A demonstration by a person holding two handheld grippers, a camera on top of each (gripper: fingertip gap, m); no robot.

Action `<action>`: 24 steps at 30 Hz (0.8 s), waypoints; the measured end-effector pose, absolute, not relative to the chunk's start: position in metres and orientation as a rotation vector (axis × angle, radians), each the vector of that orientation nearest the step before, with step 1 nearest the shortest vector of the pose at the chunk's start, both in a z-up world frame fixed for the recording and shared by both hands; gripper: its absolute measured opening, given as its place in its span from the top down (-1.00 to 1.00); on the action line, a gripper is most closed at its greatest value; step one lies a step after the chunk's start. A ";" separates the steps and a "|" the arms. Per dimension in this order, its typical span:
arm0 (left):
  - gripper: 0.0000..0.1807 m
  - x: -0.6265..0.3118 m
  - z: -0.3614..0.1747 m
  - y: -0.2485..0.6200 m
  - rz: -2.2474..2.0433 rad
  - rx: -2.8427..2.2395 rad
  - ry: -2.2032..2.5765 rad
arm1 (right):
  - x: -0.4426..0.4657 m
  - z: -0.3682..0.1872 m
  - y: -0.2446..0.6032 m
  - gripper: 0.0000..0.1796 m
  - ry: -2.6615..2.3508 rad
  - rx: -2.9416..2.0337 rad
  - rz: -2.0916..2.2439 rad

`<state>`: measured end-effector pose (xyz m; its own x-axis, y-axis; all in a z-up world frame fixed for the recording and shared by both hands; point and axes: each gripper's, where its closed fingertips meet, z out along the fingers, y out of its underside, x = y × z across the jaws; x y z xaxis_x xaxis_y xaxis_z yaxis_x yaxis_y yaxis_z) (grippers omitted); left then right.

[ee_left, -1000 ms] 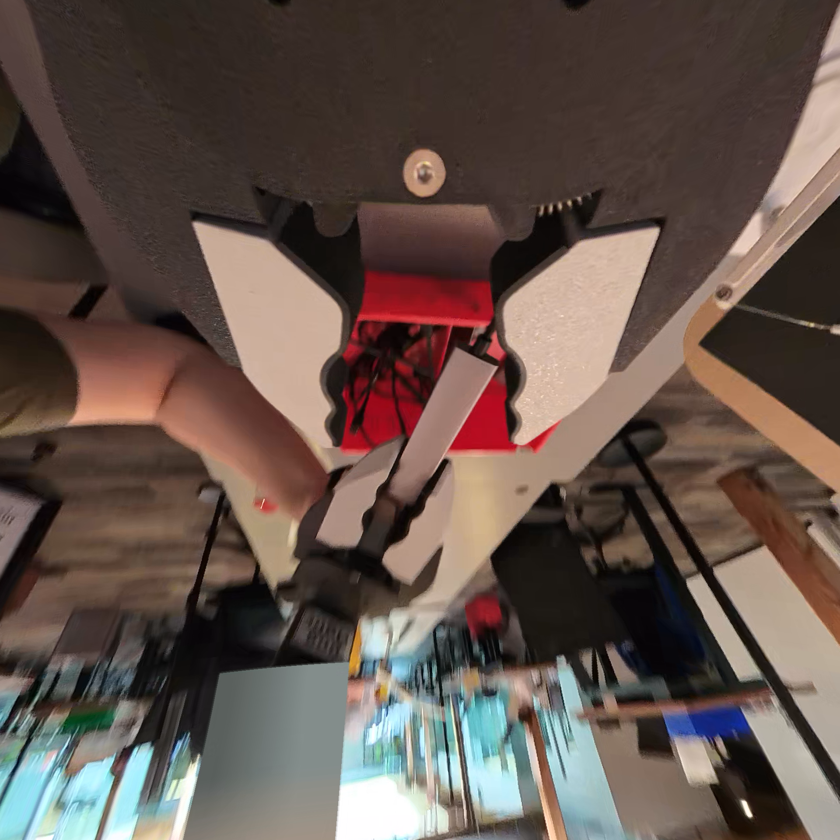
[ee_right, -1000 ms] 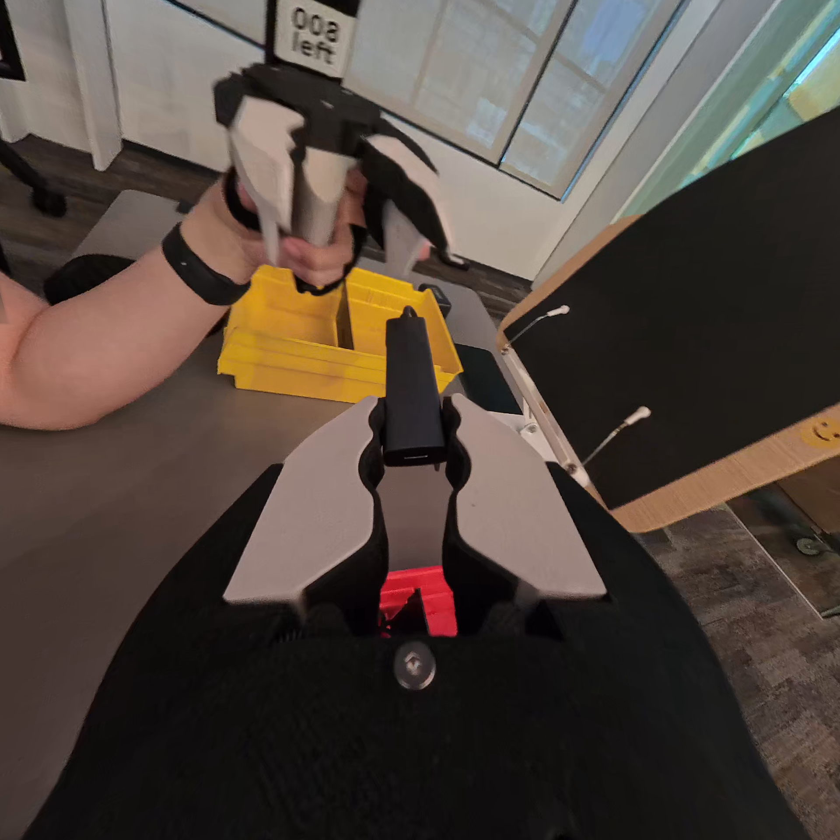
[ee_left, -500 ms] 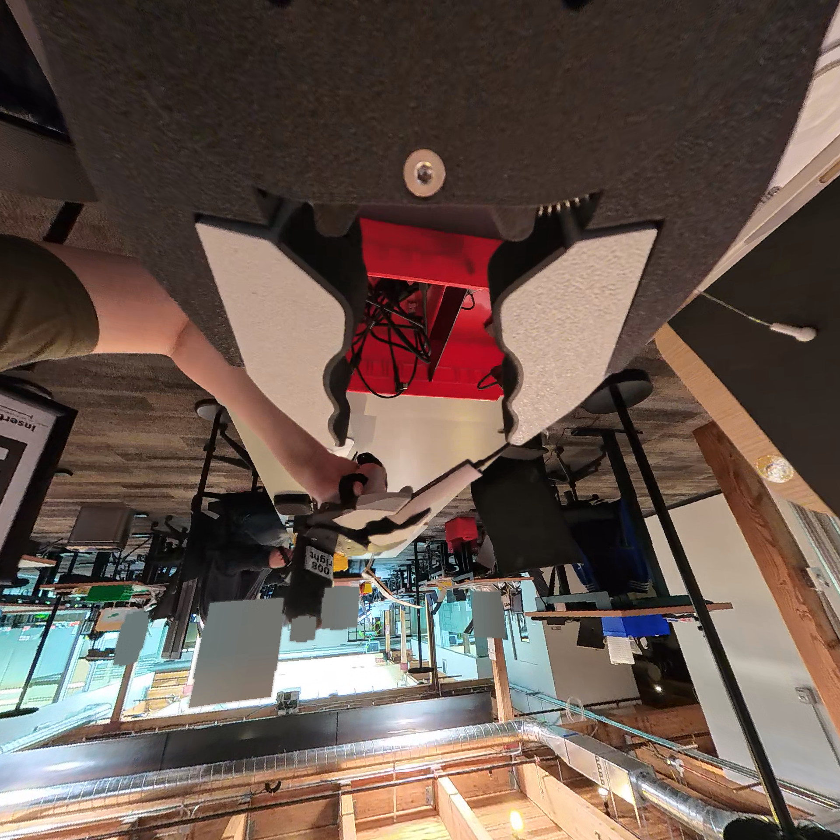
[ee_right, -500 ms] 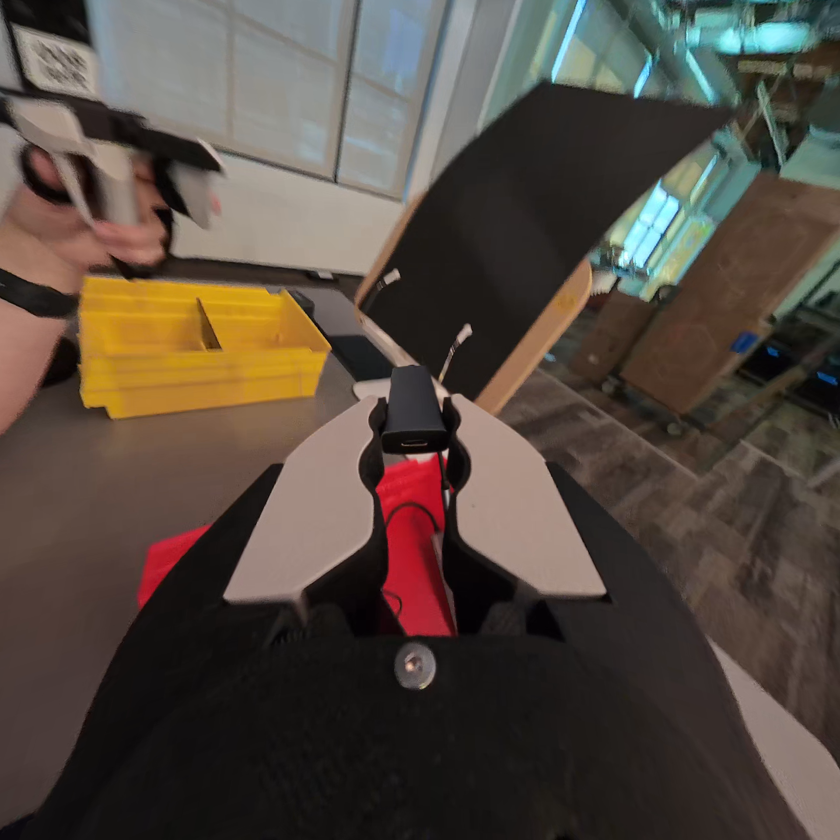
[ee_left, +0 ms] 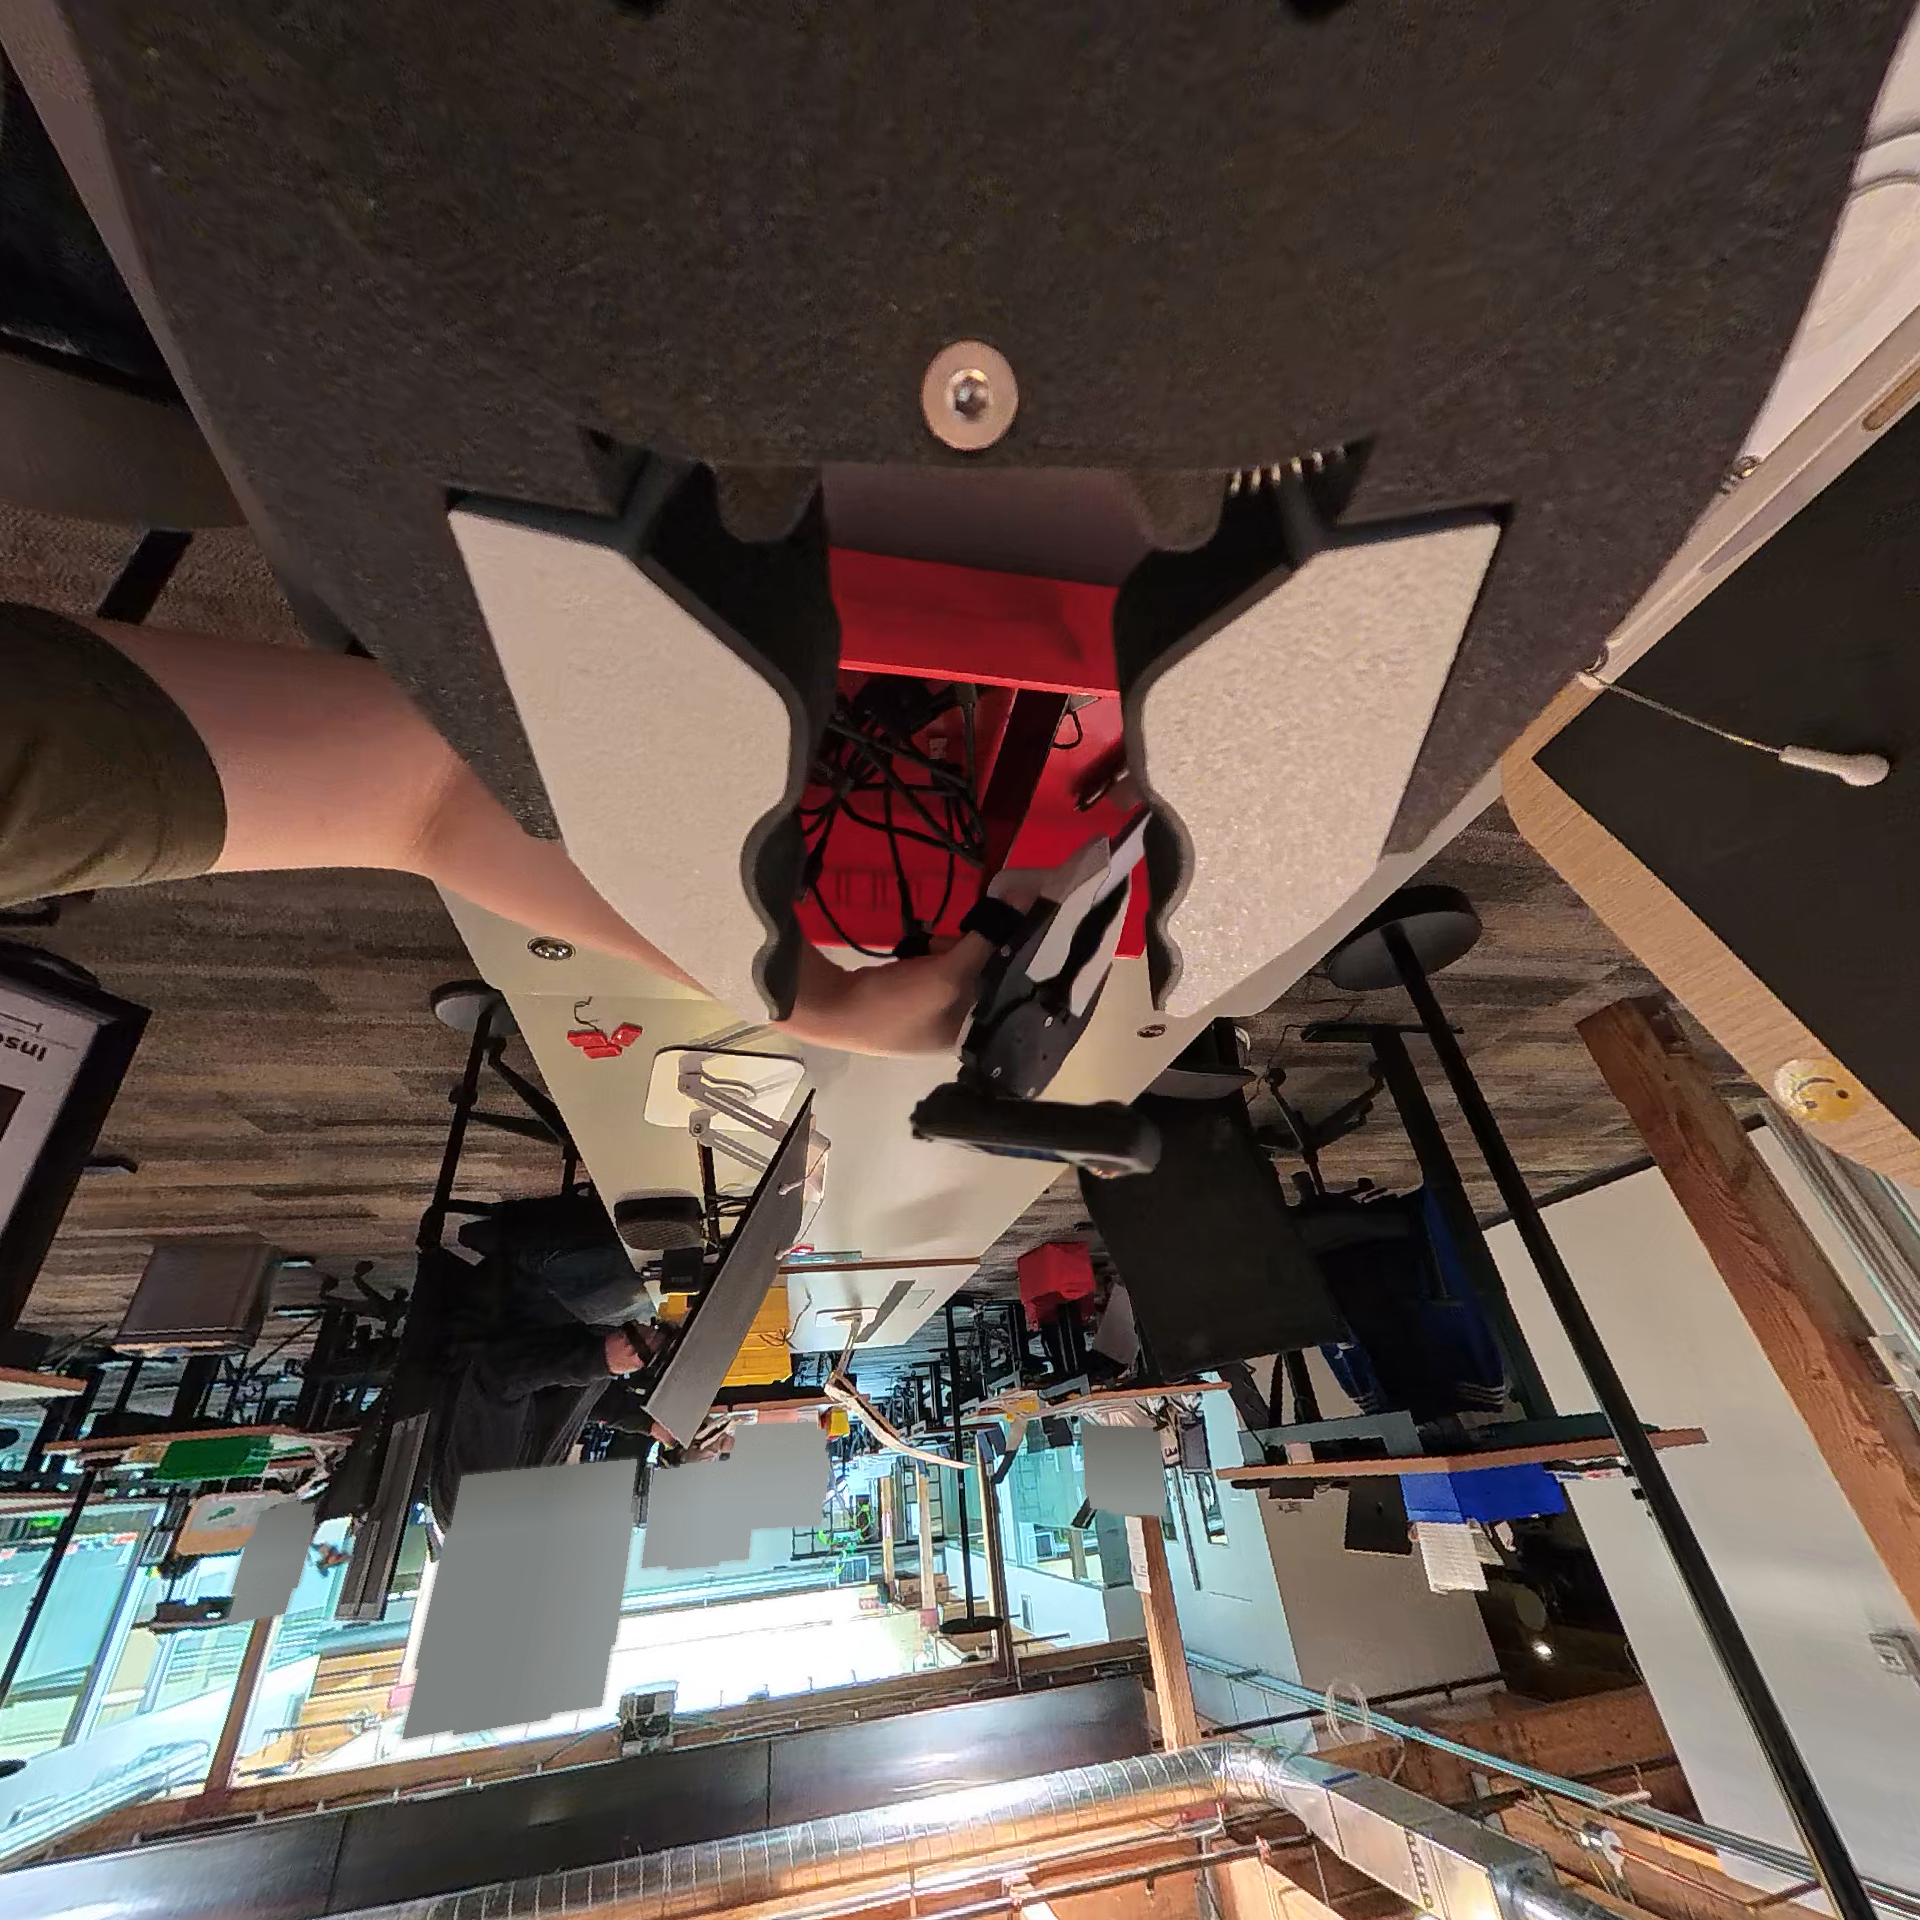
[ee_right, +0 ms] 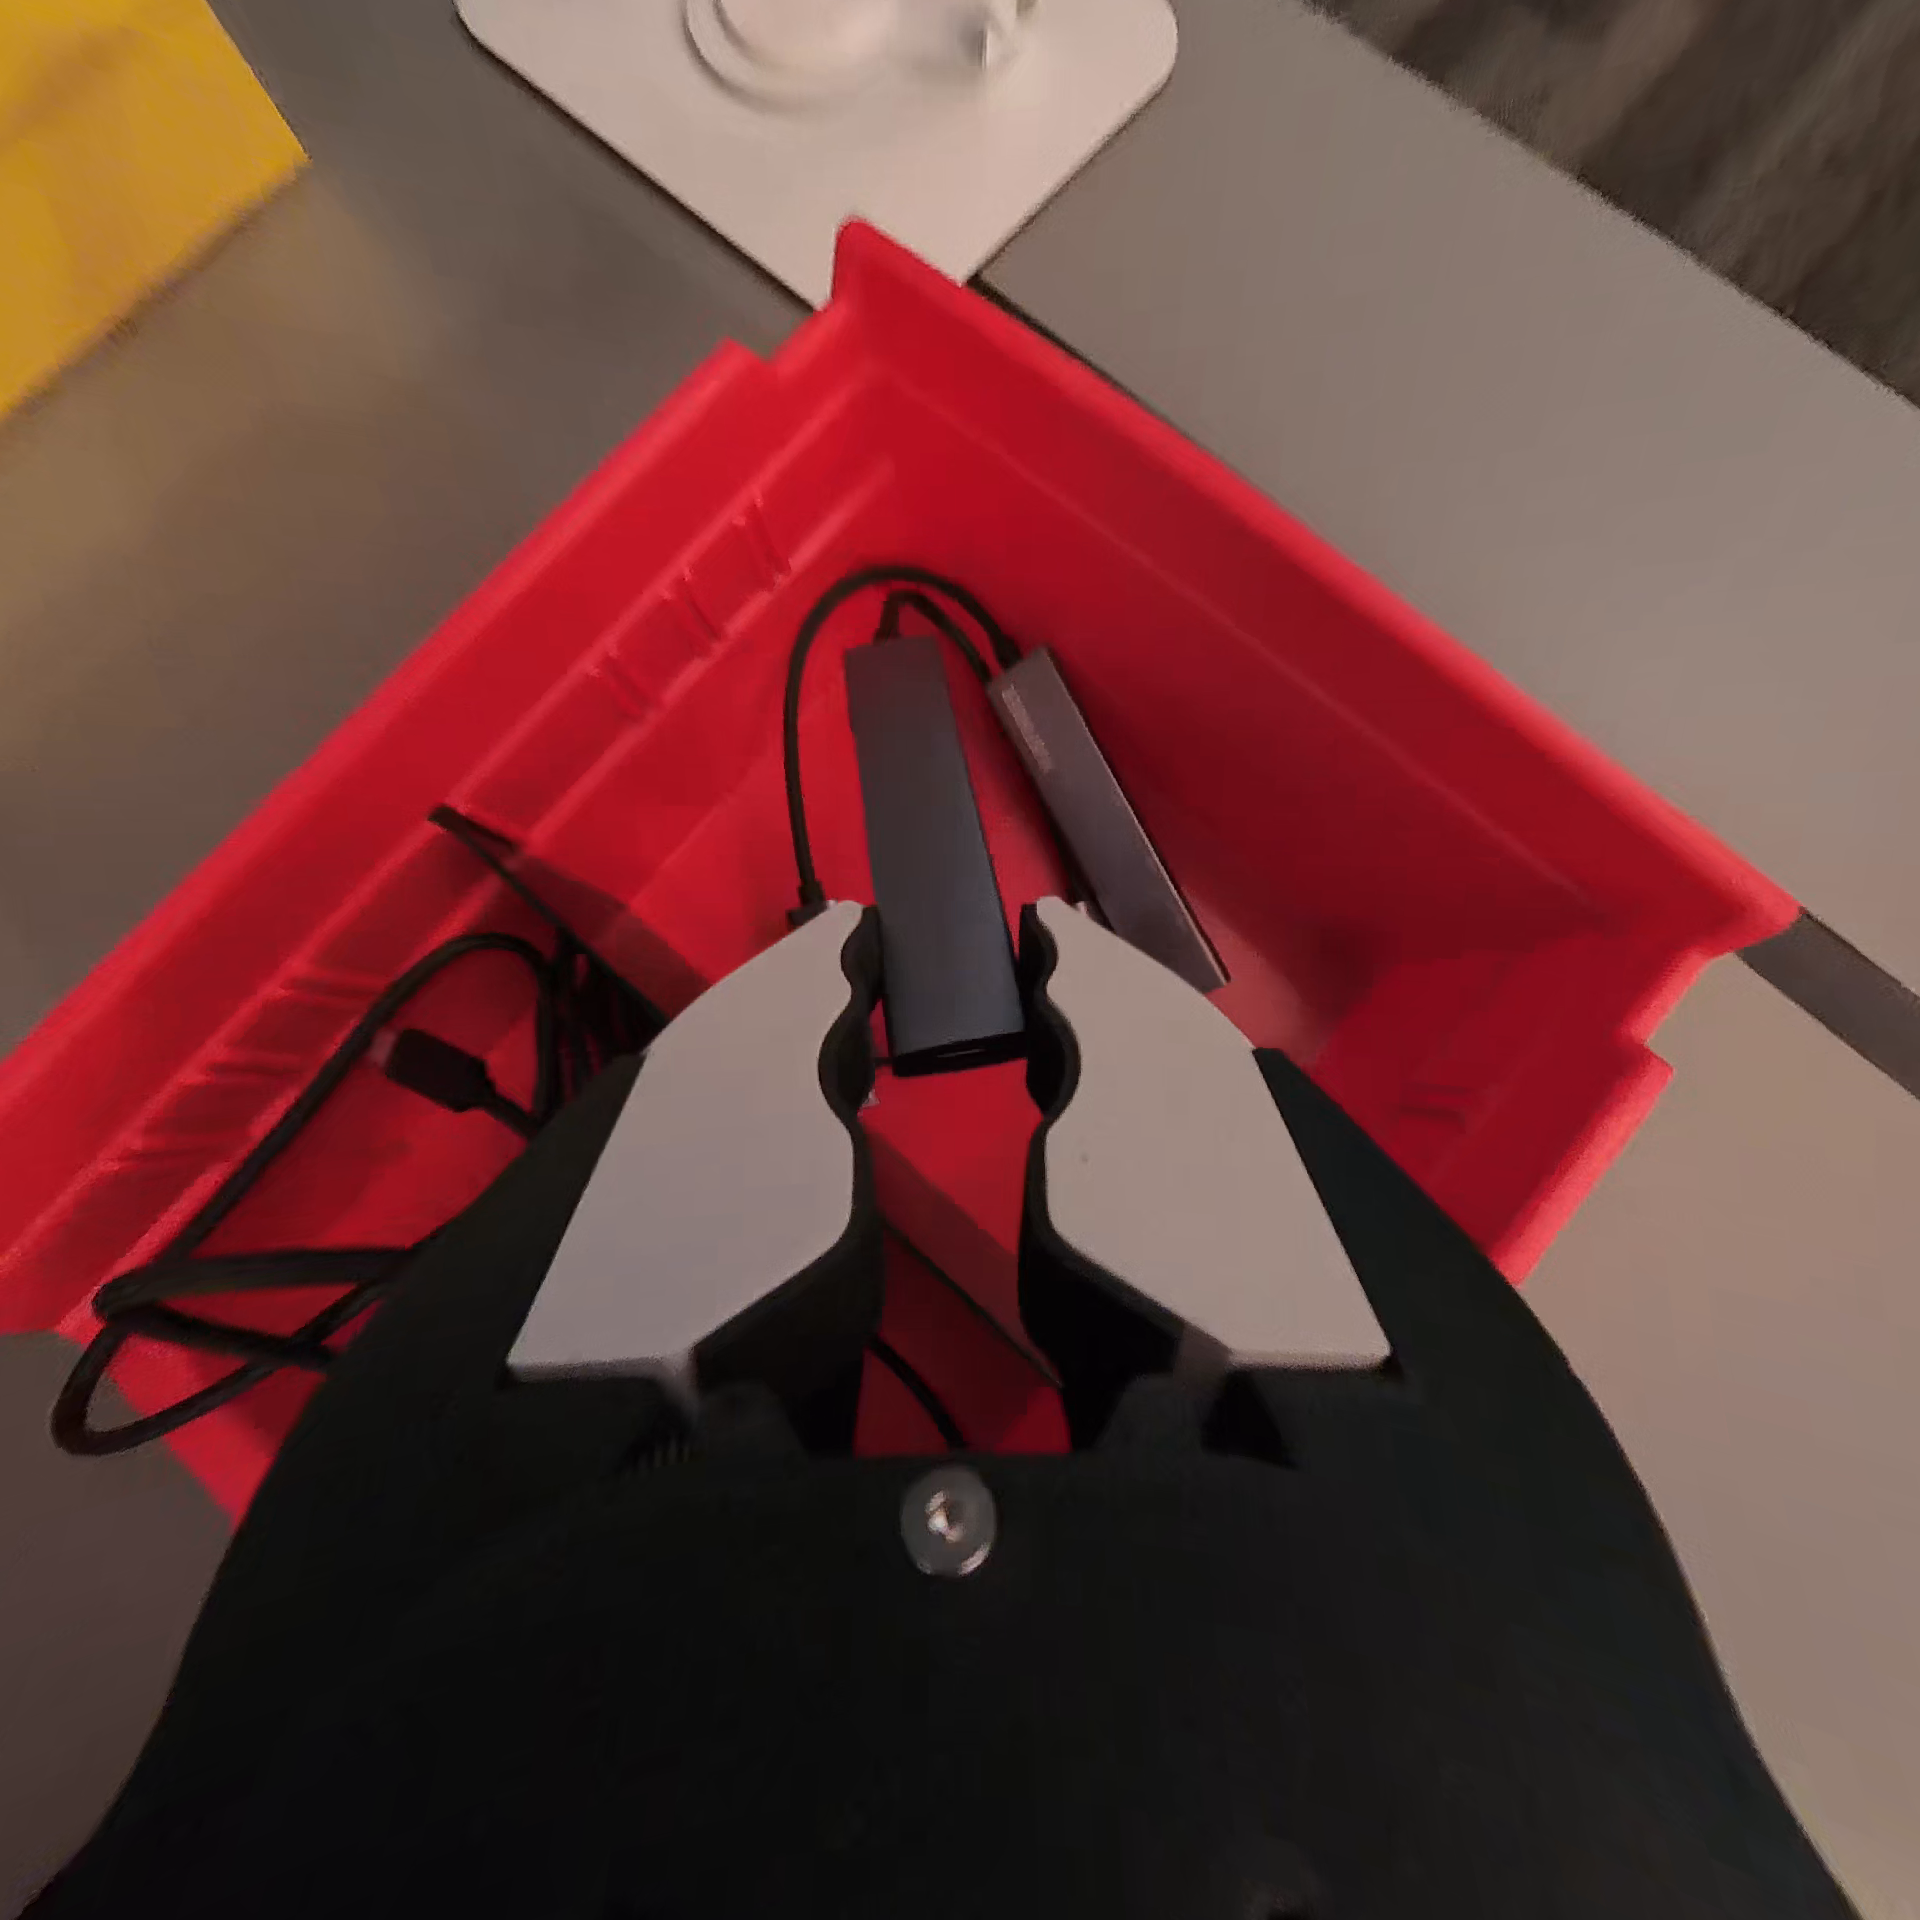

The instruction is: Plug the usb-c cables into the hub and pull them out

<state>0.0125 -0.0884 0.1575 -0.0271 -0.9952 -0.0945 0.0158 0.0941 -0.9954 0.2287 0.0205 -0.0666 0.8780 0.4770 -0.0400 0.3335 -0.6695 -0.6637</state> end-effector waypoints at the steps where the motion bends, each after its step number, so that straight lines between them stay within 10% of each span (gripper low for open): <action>1: 0.30 0.013 0.157 -0.089 -1.162 -1.118 1.266 | 0.229 -0.070 0.020 0.68 -0.575 -2.389 0.256; 15: 0.36 -0.010 0.173 -0.072 -1.054 -1.188 1.092 | 0.286 0.048 -0.019 0.59 -0.323 -2.059 -0.071; 24: 0.50 -0.063 0.167 -0.090 -0.876 -1.491 0.923 | 0.318 -0.053 -0.112 0.63 -0.113 -2.761 0.172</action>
<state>-0.0628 -0.0903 0.1666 0.4186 -0.9076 0.0334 -0.0811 -0.0740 -0.9940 0.3184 -0.1119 -0.0526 0.9894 0.1012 -0.1044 0.0561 -0.9282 -0.3679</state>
